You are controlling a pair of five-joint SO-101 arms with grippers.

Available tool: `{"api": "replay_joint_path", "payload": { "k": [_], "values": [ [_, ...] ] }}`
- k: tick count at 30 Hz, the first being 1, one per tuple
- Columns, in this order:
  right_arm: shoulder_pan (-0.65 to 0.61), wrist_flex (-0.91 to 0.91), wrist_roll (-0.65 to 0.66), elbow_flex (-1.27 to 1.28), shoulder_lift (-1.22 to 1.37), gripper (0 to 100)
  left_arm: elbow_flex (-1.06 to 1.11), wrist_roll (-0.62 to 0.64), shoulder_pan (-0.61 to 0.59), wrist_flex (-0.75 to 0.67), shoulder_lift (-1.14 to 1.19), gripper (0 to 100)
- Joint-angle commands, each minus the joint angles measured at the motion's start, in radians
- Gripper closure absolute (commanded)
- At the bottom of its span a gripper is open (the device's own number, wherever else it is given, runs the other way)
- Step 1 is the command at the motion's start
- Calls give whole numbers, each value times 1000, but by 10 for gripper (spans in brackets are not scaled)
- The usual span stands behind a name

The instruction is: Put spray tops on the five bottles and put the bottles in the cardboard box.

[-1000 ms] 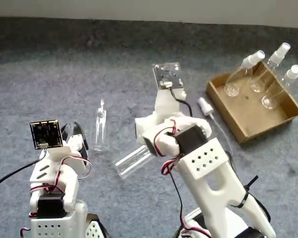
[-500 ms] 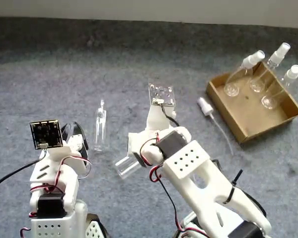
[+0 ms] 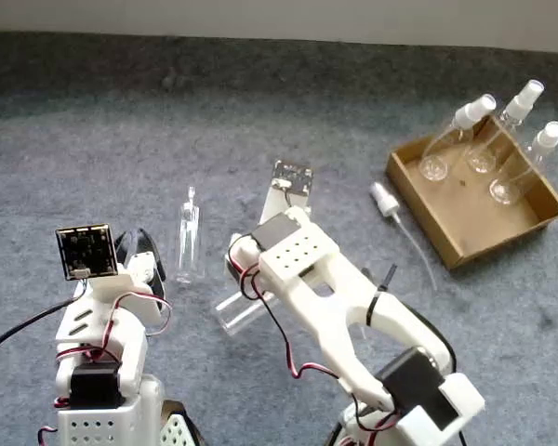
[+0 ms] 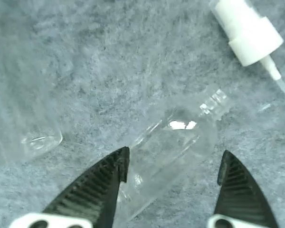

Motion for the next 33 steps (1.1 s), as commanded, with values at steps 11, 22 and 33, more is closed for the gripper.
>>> {"api": "replay_joint_path", "payload": {
  "k": [11,22,33],
  "values": [
    [42,-91,-20,-45,82,741,-47,-8,-2,2,4,986],
    [44,-88,5,-50,76,935,-47,-8,-1,2,4,986],
    [159,-85,443,-51,79,936,-47,-8,1,2,4,986]
  ]
}}
